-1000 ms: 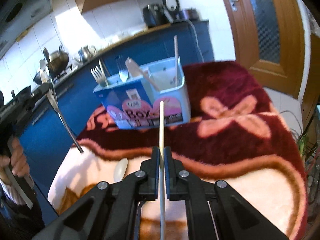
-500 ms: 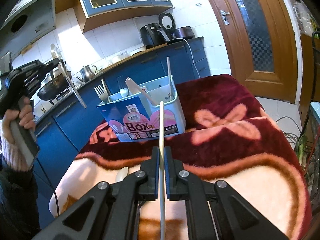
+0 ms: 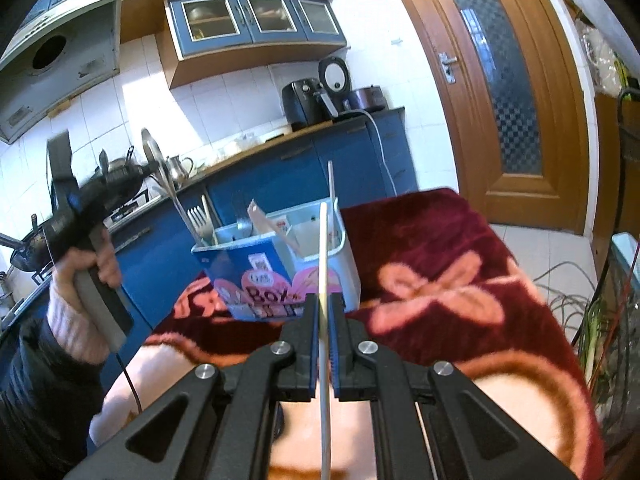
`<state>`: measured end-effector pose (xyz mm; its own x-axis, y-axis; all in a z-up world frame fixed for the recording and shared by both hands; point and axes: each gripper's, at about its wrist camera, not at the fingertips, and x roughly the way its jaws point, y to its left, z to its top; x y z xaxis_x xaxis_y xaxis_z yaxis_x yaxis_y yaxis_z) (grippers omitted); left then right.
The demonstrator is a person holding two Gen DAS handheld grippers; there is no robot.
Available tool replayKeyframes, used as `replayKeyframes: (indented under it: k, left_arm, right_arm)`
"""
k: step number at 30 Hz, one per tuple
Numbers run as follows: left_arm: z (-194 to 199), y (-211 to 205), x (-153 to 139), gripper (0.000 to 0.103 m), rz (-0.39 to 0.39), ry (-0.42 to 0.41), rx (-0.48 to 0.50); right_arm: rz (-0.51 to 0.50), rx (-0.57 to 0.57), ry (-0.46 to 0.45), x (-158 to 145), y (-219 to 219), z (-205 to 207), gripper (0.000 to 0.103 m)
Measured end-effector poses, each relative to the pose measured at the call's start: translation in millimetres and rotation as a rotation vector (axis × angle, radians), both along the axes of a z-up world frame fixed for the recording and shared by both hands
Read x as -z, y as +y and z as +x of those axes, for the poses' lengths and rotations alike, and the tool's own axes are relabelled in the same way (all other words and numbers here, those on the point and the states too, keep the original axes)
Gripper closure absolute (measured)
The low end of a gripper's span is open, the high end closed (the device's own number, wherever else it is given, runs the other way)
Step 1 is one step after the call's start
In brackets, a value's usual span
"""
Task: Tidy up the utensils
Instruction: 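Carry the knife with the left tool toward the holder while the right tool carries the chopstick, then lower the knife and chopstick into the holder and open both tools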
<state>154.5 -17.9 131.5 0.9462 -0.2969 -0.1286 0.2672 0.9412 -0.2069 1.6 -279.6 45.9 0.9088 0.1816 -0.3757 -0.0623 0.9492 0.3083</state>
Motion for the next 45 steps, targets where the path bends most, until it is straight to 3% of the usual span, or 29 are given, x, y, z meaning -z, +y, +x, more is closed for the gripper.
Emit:
replayKeyframes:
  k: [9, 18, 31, 45]
  left_arm:
    - [2.0, -10.3, 36.1, 0.102, 0.022, 0.049, 0.035]
    - [6.0, -11.8, 51.1, 0.102, 0.018, 0.087, 0.062]
    - [9.3, -12.4, 59.5, 0.102, 0.002, 0.115, 0.093]
    - [15.2, -13.6, 69.7, 0.102, 0.004, 0.149, 0.1]
  right_arm:
    - [-0.039, 0.049, -0.11, -31.9, -5.7, 24.3, 0.097]
    - [-0.06, 0.071, -0.226, -53.8, -0.7, 74.1, 0.097]
    - [-0.075, 0.088, -0.302, -59.3, 11.4, 128.5, 0.097]
    - [-0.081, 0.107, -0.308, -45.4, 9.8, 165.0, 0.097]
